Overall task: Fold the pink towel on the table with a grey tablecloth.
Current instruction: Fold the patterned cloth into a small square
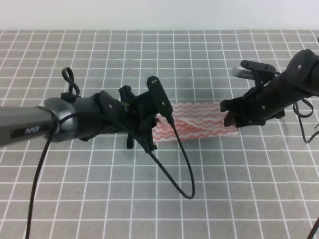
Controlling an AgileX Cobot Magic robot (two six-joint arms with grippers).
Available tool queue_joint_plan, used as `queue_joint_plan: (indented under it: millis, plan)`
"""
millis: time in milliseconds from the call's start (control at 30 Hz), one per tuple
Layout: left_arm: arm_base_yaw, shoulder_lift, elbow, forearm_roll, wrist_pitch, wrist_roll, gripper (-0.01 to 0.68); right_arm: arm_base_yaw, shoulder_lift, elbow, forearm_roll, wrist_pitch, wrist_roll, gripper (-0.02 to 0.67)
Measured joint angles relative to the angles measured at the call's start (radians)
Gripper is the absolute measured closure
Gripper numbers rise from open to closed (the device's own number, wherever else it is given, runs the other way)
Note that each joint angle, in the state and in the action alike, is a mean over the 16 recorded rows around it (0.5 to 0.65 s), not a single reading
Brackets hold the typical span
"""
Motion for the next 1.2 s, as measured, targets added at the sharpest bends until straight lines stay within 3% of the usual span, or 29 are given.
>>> queue_joint_plan:
  millis: [567, 1200]
  plan:
    - [0.0, 0.0, 0.0, 0.0, 0.0, 0.0, 0.675, 0.0, 0.019, 0.0, 0.033, 0.004, -0.011, 0.434]
    - [0.0, 0.008, -0.001, 0.001, -0.001, 0.002, 0.675, 0.0, 0.019, -0.002, 0.07, 0.003, -0.028, 0.582]
